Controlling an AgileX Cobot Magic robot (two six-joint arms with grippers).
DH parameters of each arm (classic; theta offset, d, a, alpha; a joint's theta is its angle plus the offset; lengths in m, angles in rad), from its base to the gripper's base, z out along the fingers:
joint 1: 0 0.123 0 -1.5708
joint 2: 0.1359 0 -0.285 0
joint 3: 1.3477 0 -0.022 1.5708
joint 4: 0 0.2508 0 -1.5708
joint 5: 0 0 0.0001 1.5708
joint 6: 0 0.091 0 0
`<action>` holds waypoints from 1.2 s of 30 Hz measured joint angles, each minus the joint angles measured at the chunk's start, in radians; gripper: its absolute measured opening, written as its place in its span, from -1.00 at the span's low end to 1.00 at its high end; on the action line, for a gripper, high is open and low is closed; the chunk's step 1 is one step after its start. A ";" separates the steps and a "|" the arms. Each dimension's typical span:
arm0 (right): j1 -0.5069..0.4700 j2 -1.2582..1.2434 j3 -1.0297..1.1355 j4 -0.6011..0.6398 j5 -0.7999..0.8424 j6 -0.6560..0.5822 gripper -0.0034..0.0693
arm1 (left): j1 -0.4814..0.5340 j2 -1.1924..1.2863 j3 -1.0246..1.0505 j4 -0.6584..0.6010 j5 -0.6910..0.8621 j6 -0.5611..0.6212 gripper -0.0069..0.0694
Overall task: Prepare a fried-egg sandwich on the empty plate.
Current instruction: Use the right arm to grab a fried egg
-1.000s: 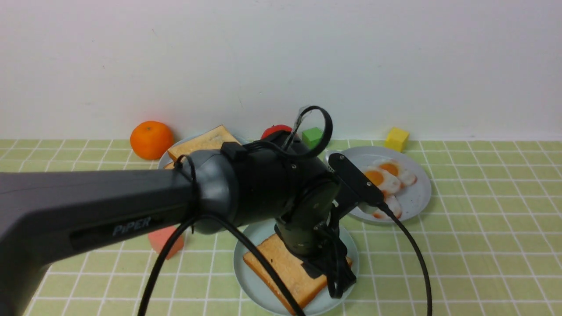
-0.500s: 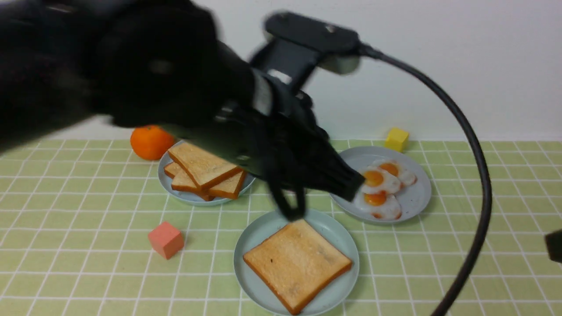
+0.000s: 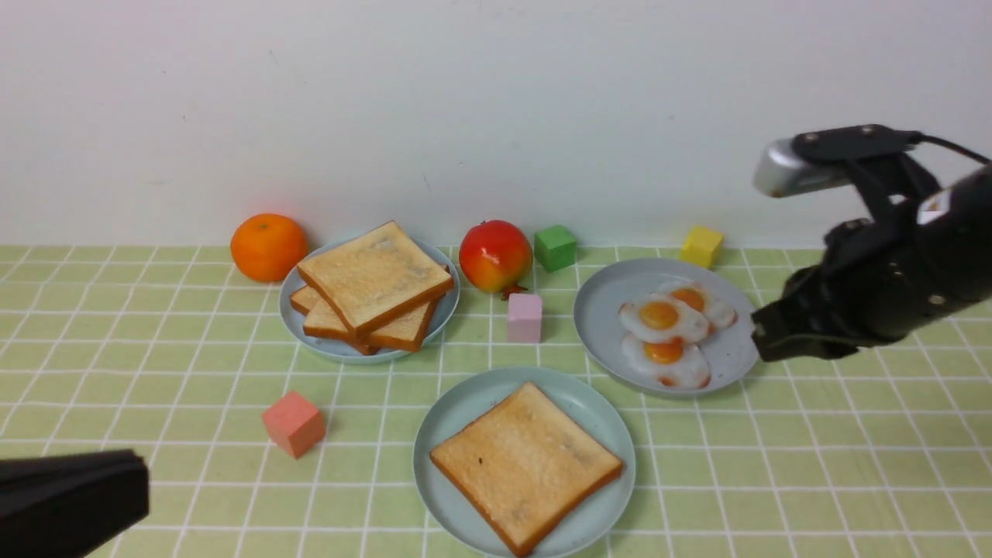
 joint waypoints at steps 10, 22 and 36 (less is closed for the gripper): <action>-0.168 0.291 -0.134 0.120 -0.071 0.301 -0.22 | 0.000 -0.060 0.024 0.030 -0.040 -0.156 -0.85; -0.272 0.556 -0.225 0.647 -0.104 0.049 0.36 | 0.000 0.079 0.029 0.021 -0.147 -0.164 -0.85; -0.290 0.607 -0.279 0.639 -0.069 0.031 0.36 | 0.000 0.092 0.029 0.018 -0.198 -0.164 -0.85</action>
